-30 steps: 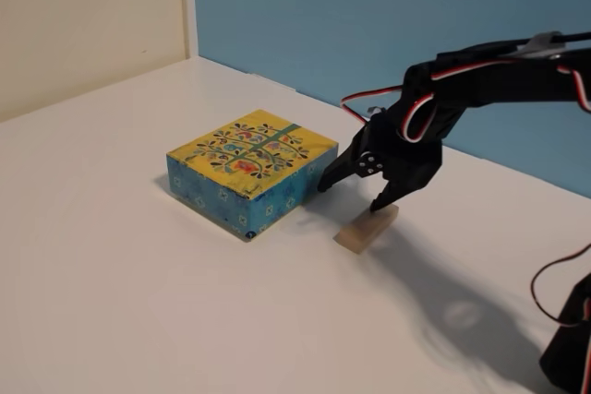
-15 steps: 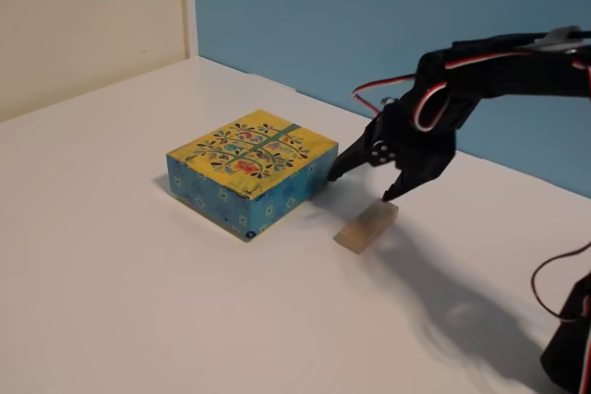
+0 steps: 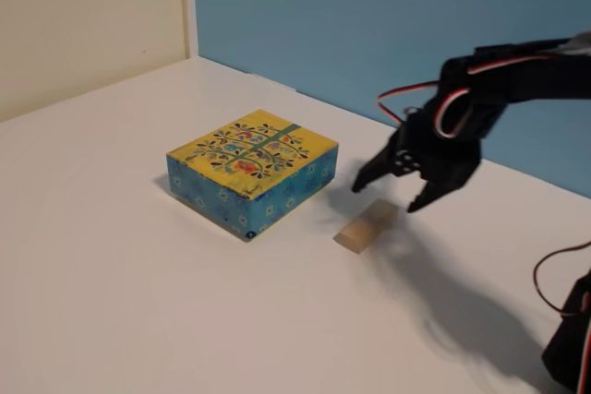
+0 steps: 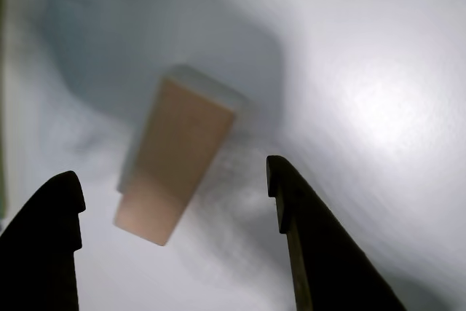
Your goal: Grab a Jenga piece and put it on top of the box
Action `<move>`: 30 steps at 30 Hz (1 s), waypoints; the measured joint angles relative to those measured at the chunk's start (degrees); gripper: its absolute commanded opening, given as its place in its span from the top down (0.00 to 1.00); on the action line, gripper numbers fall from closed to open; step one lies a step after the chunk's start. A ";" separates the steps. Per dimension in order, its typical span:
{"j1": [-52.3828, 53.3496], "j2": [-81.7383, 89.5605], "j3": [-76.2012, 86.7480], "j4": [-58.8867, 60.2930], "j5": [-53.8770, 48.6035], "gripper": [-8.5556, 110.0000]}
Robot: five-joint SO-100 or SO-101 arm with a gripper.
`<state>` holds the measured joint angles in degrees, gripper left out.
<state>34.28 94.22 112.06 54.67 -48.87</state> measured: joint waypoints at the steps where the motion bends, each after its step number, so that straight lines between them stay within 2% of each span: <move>1: -0.09 0.00 0.18 -0.09 0.00 0.68; 14: 0.88 -1.14 3.08 -3.52 -1.41 0.69; 30: -2.72 -1.05 3.08 -3.52 -1.05 0.69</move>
<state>31.55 93.16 115.14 51.15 -49.92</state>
